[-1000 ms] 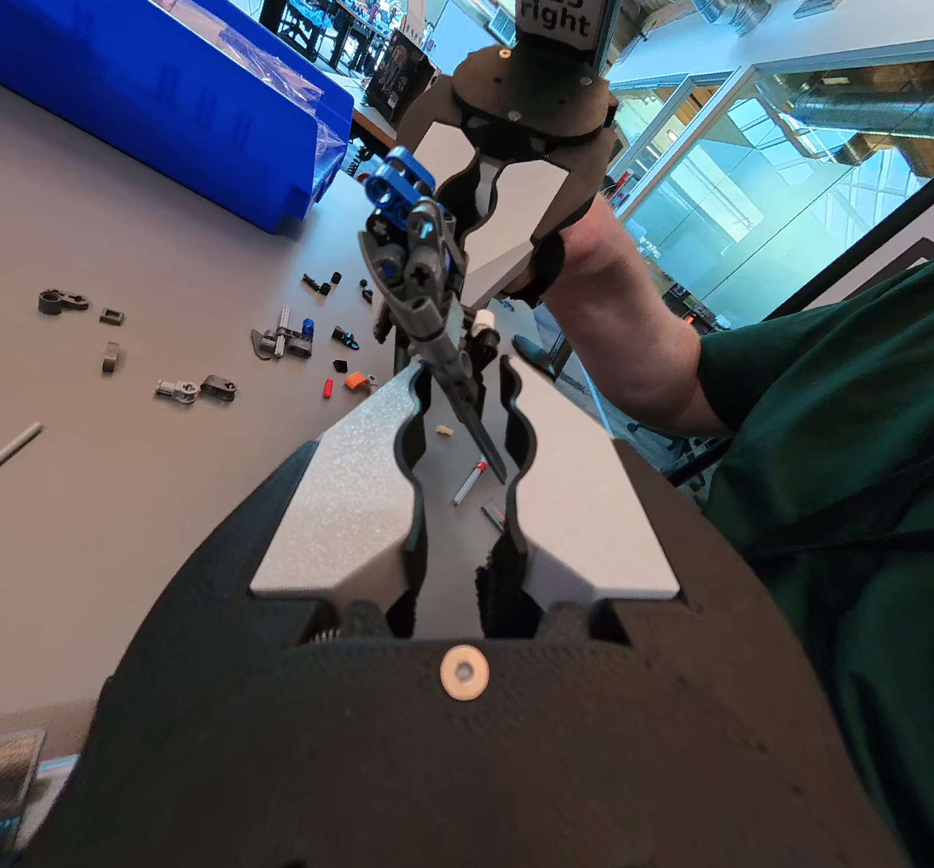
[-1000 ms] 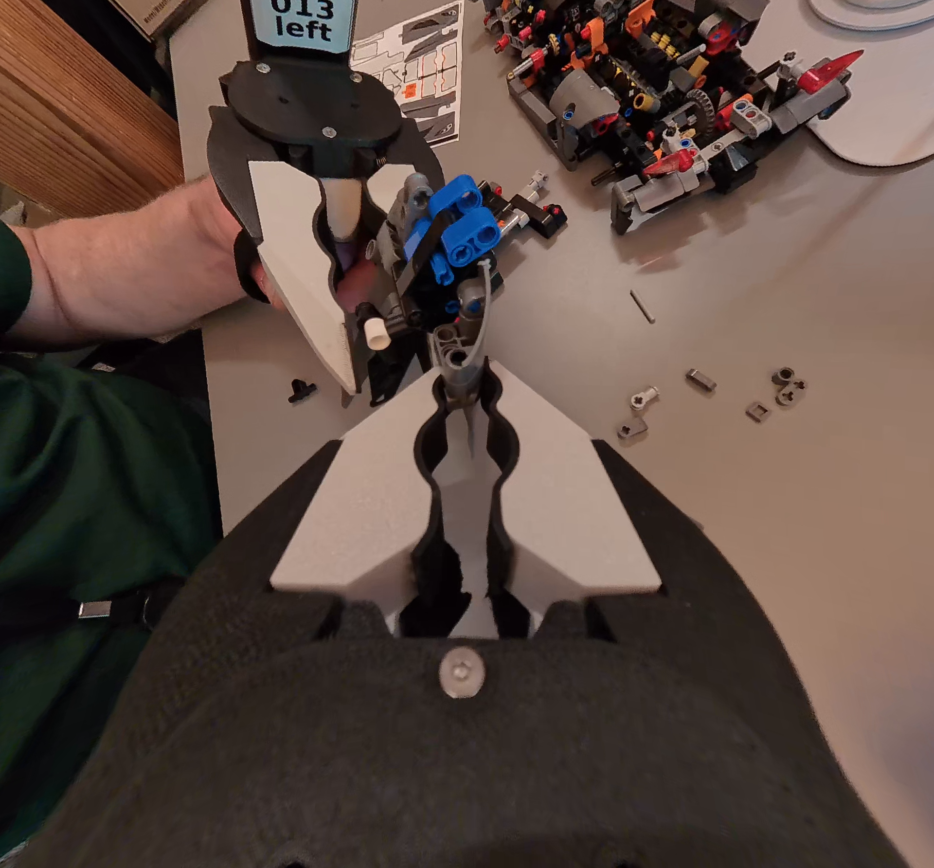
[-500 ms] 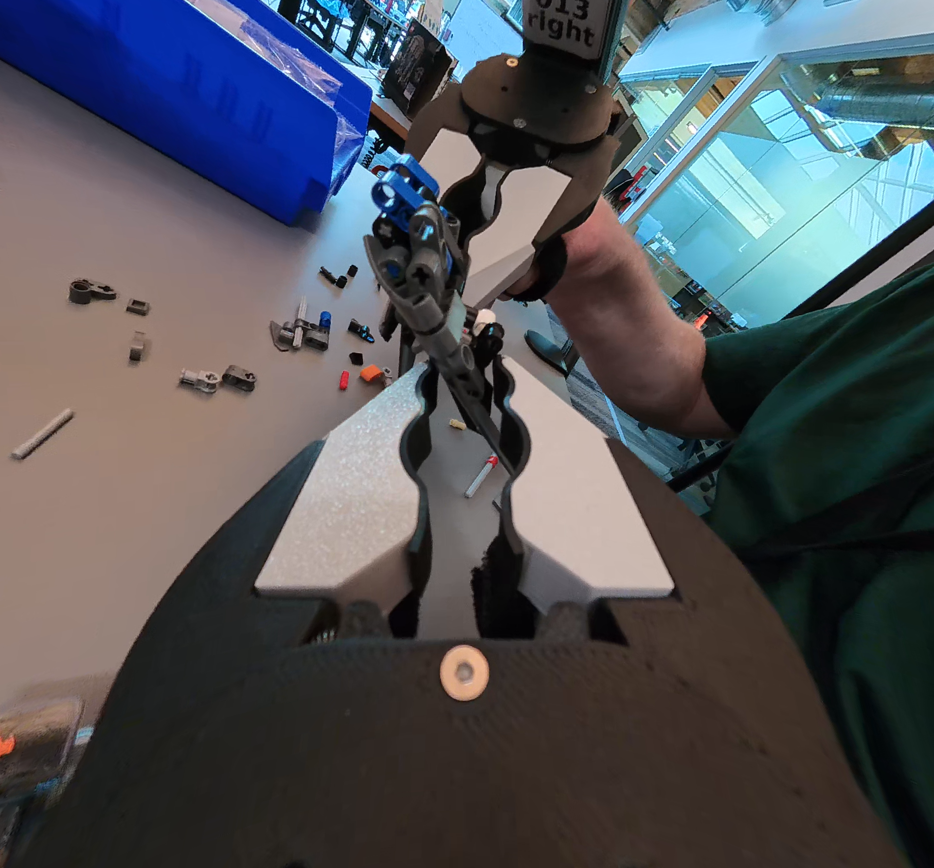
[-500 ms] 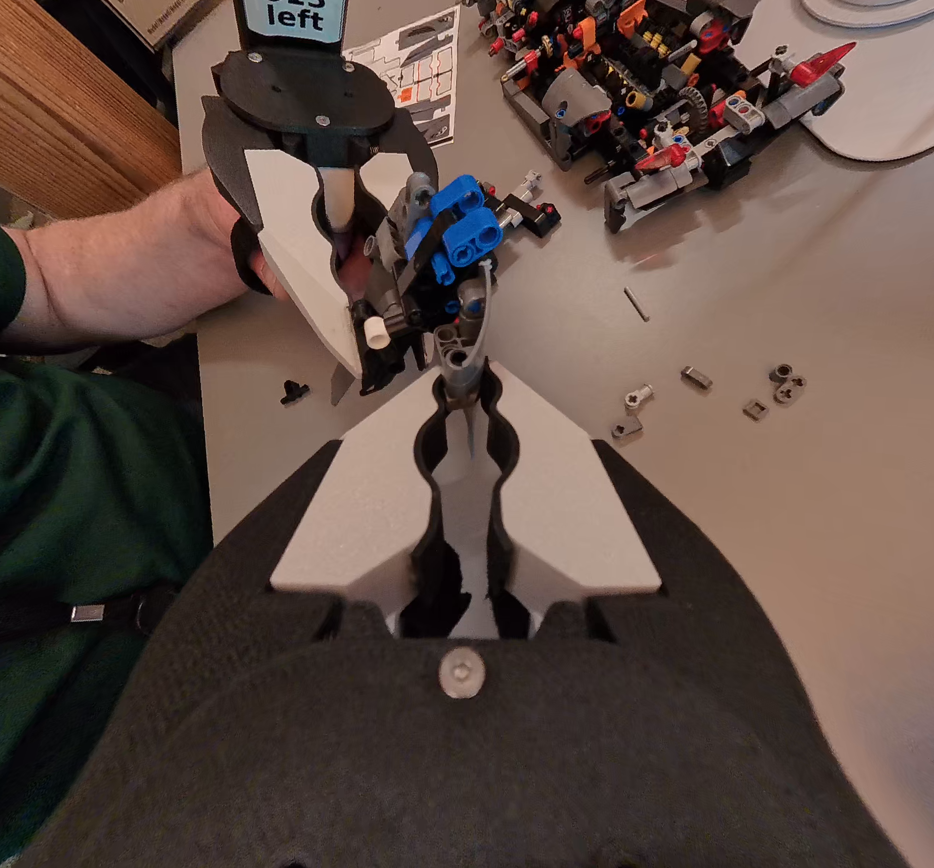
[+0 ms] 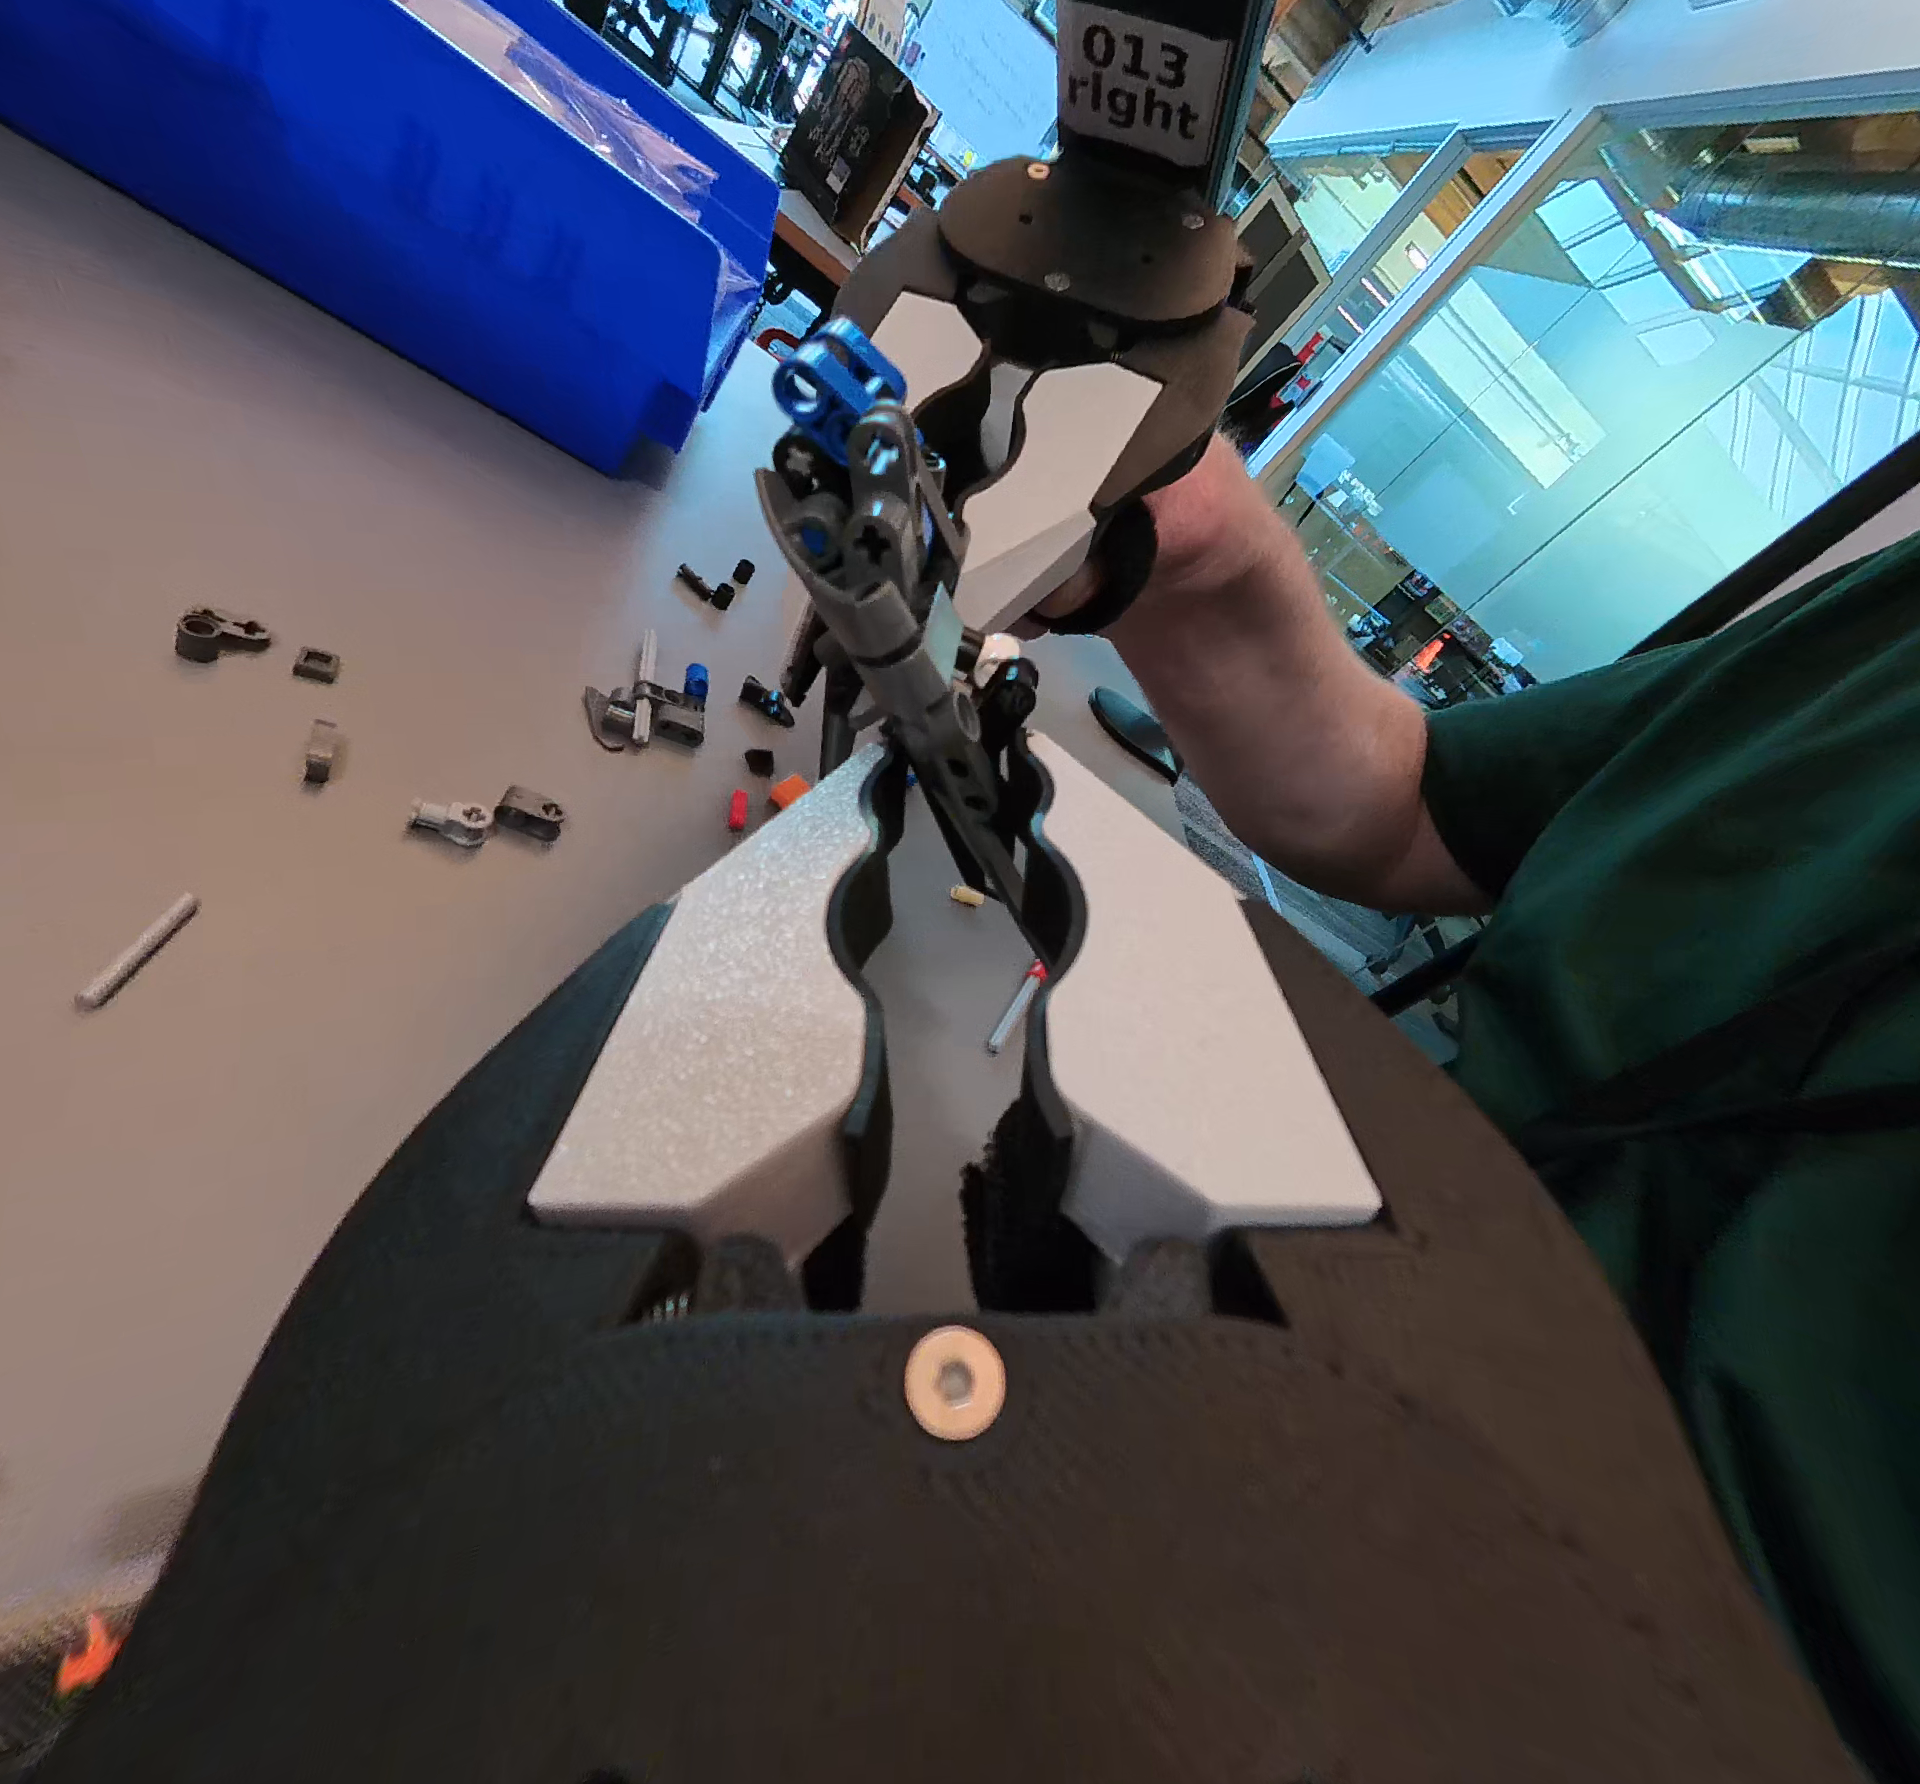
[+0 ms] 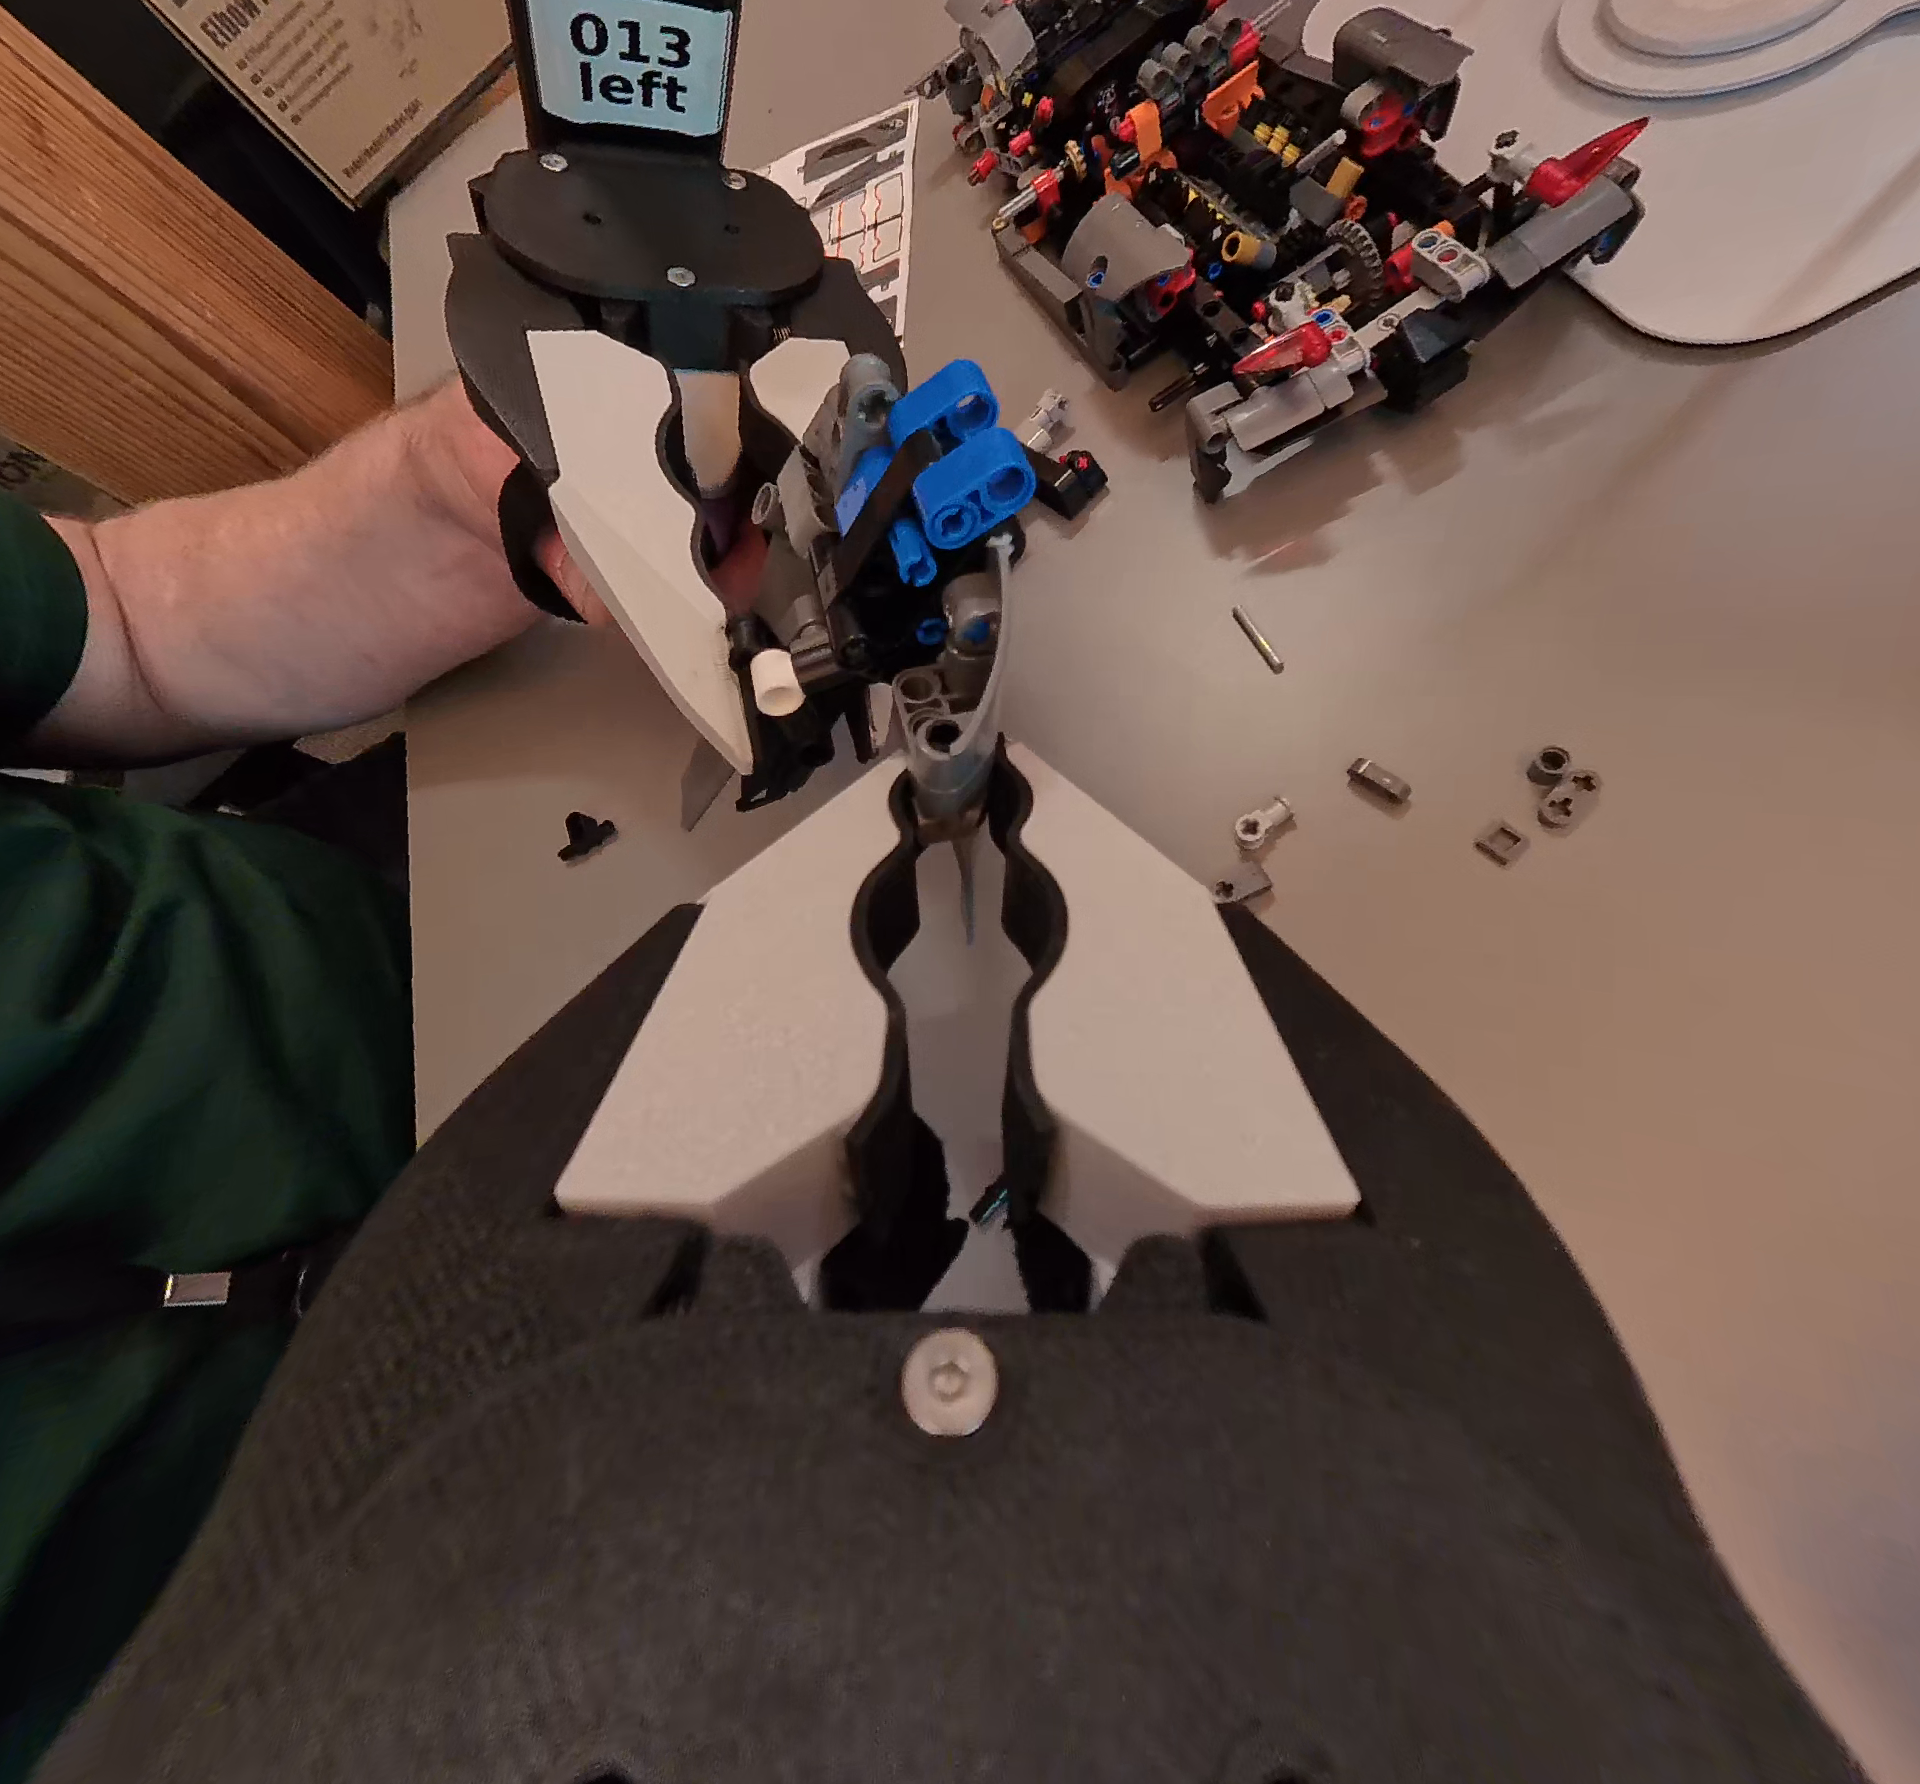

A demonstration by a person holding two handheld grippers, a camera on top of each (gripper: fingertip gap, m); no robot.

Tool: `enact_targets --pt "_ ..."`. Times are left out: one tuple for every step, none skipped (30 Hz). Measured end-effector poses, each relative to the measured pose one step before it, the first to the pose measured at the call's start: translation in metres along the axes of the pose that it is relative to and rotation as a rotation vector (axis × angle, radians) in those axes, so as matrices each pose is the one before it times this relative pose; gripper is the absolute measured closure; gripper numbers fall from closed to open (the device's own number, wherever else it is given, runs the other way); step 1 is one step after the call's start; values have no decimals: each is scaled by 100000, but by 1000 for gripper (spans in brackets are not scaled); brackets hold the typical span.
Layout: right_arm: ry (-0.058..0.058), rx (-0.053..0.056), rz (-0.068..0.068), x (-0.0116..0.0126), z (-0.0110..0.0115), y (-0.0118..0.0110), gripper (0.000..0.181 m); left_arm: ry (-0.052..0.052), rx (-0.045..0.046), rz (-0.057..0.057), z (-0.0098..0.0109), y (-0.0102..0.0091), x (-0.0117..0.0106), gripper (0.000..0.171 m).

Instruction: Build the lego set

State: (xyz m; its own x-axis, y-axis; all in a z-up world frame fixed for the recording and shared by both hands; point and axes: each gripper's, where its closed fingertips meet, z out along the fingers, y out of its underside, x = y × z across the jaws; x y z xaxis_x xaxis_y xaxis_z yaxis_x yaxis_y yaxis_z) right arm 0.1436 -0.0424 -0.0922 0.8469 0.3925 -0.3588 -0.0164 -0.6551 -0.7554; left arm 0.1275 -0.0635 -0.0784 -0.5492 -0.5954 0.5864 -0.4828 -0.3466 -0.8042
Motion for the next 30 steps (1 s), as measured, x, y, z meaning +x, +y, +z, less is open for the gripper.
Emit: enact_targets --pt "29 500 318 134 -62 -59 174 137 25 83 67 -101 -93 154" --pt "89 569 284 136 -52 -69 174 70 35 138 54 -93 -113 154" --pt "-75 364 378 101 -38 -32 174 266 119 -150 62 -97 -106 155" --pt "-6 542 281 111 -55 -60 174 441 156 -108 52 -68 -56 155" --pt "18 1026 337 97 -63 -133 174 39 248 163 48 -39 -109 155" --pt "-169 604 476 58 -40 -71 173 -43 287 54 41 6 -114 155" --pt "-180 182 178 24 -2 -20 173 512 433 -202 26 29 -31 155" --pt "133 62 -98 37 21 0 173 574 916 -173 3 -27 -31 155" --pt "265 24 -136 53 31 0 173 197 620 -367 -11 17 -82 155" --pt "128 -217 -54 42 53 52 173 235 109 -177 7 69 -60 155" --pt "24 -172 163 57 53 52 173 -58 26 48 -7 69 -82 155" --pt "-92 45 270 60 35 19 173 -128 103 61 -17 35 -75 155" --pt "-302 144 413 38 30 17 172 188 59 -83 -13 36 -44 155" --pt "-121 330 517 49 16 -40 170 323 228 -85 -24 2 -25 155" --pt "159 381 196 54 22 -47 169 164 535 -149 -44 -31 -49 155" --pt "248 158 321 56 26 -28 168 316 488 -349 -34 -26 -31 155" --pt "180 294 286 45 30 -55 167 337 272 -455 -29 -1 -9 155" --pt "-11 529 309 13 -18 -81 166 -41 256 -232 -52 -10 -42 155" --pt "-62 544 714 30 -10 -77 164 20 211 -215 -91 -14 -34 155" --pt "-91 685 1092 42 -24 -116 161 270 520 -266 -99 -81 5 155" --pt "-415 1018 716 -35 -1 -148 160 502 611 -280 -86 -106 57 155" --pt "-733 651 293 -111 45 -85 160 232 397 -120 -44 -86 31 155" --pt "-414 506 311 -50 9 -84 159 -176 274 17 -31 -65 -12 155" --pt "276 938 512 70 -87 -152 157 -126 148 99 -47 -51 0 155" --pt "-308 1242 435 -8 -124 -199 157 112 110 -47 -42 -42 32 155" --pt "-1063 1344 592 -133 -132 -204 157 446 280 -225 -52 -46 68 155" --pt "-944 1374 747 -125 -109 -201 156 359 462 -350 -53 -72 47 155" --pt "-765 1074 522 -123 -98 -145 155 379 496 -385 -51 -78 53 155" --pt "-563 635 115 -112 -57 -59 155 522 386 -517 -38 -68 59 155" --pt "-203 223 141 -71 -33 26 155 493 417 -533 -43 -69 63 155"
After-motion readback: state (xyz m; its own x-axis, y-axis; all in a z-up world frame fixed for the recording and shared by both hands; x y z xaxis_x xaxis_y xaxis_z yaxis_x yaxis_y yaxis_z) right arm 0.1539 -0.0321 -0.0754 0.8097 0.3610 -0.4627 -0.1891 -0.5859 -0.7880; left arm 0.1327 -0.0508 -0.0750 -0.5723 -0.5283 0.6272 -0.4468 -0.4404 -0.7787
